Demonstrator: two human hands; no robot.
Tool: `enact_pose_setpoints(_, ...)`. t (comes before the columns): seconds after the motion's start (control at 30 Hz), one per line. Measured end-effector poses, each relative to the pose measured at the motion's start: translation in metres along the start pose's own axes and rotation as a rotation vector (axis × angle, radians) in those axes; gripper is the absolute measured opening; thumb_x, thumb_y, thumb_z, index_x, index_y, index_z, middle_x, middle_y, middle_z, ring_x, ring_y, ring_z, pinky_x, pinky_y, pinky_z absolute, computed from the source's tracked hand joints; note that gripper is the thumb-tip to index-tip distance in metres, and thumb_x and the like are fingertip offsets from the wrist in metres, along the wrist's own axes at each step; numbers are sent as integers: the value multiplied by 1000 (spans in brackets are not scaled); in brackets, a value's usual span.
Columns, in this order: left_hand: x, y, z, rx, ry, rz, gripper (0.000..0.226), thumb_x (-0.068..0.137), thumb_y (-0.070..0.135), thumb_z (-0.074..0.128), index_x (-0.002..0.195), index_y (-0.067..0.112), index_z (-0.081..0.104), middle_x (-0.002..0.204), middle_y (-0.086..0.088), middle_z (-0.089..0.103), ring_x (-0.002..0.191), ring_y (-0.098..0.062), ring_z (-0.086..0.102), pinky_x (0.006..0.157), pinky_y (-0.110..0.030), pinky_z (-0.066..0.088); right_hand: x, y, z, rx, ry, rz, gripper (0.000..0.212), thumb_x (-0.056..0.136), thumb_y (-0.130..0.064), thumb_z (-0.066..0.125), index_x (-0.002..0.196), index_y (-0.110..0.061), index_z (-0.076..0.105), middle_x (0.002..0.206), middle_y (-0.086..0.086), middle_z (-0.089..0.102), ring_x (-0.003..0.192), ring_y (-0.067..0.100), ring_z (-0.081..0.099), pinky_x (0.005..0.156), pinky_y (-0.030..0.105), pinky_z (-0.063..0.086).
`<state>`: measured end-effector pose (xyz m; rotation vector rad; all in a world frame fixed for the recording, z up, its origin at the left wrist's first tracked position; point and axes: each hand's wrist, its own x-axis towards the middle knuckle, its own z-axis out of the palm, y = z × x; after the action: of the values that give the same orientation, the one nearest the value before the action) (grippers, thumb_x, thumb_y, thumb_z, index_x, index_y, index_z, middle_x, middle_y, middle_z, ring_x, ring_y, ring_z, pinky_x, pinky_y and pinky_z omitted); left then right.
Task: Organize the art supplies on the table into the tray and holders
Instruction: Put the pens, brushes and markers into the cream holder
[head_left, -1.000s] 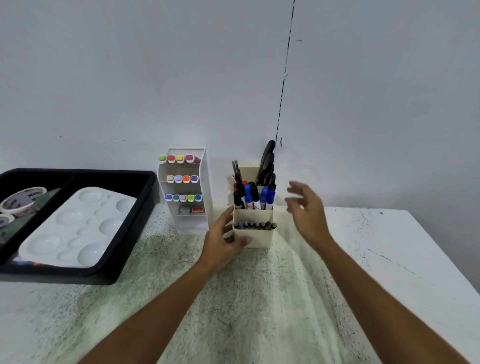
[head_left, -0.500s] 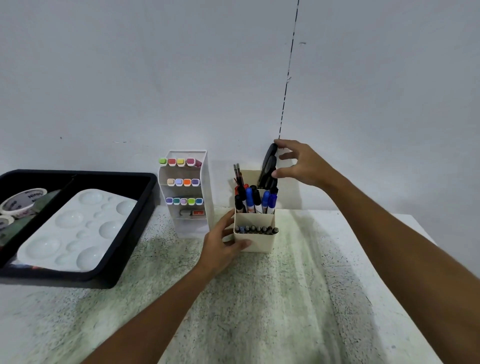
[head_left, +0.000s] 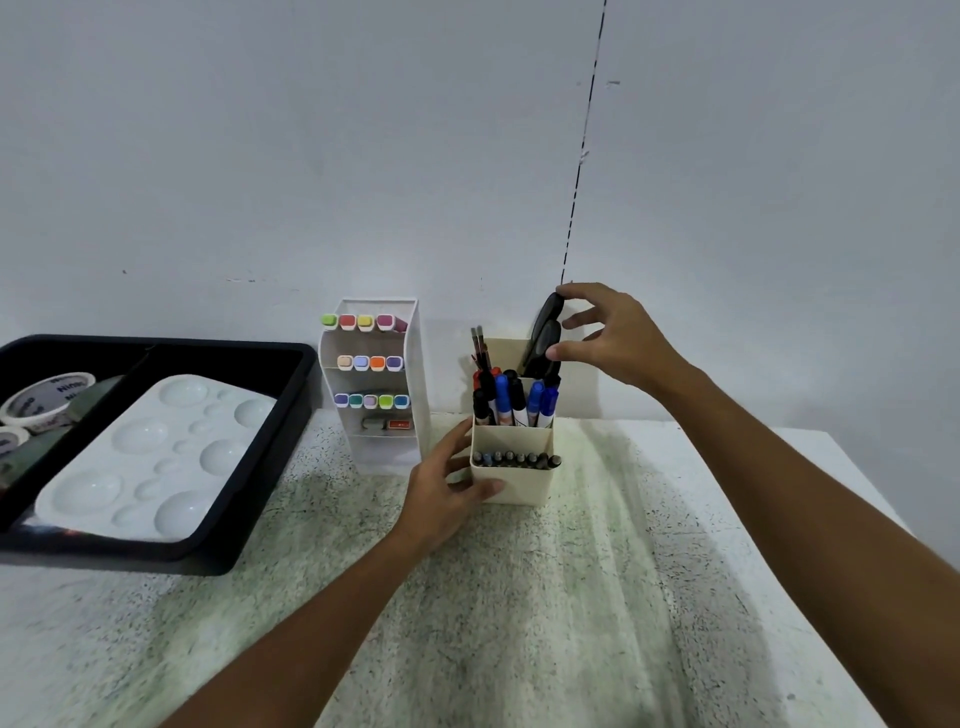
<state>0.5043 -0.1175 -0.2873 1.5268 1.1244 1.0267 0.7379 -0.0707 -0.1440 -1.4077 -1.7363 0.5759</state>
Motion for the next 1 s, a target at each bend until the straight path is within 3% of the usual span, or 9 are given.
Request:
enact_pose_setpoints(0.27,0,2,0,5,-11,-4,77,77,4,77,143,20,40,122,7,59,98,9,59,70,-11,51,-11,6,1,28,22,-16,70,72,-14,83,135,-21,52,131,-5,54,102,10,62,79,28,56)
enact_pose_setpoints(0.47,-1,2,-5,15,-11,3,78,76,6,78,142,23,40,119,12,58,105,0,59,71,-13,52,-36,20,14,78,91,-28,57,85,1,63,137,-17,49,128,1,57,102,15,64,74,17,53)
enact_pose_setpoints(0.57,-1,2,-9,25,-11,2,82,75,9,80,144,24,38,123,10,55,109,-7,57,74,-15,53,-58,32,24,78,47,-9,65,82,5,59,142,-16,43,133,3,53,109,15,60,73,15,52)
enact_pose_setpoints(0.67,-1,1,-12,27,-13,2,86,74,9,81,146,23,36,128,6,54,114,-12,57,79,-21,56,-82,46,35,59,-47,42,80,75,-12,57,149,-20,31,143,-2,44,118,7,52,81,15,50)
enact_pose_setpoints(0.8,-2,3,-13,18,-31,3,87,73,7,82,145,25,36,124,14,55,114,-10,57,87,-31,56,-109,60,59,80,-207,164,98,79,-9,74,154,-21,12,154,-3,28,130,10,39,91,12,42)
enact_pose_setpoints(0.9,0,7,-9,-1,-38,7,86,73,5,81,143,26,36,120,21,53,109,1,57,79,-21,55,-120,56,84,250,-230,188,110,69,-15,86,153,-28,17,145,-9,42,124,5,50,88,17,51)
enact_pose_setpoints(1.0,3,9,-5,-36,-40,13,87,73,1,80,145,24,37,123,15,56,109,1,58,73,-19,54,-124,51,103,401,-94,181,95,67,-6,86,142,-36,35,123,-7,60,111,8,61,81,28,57)
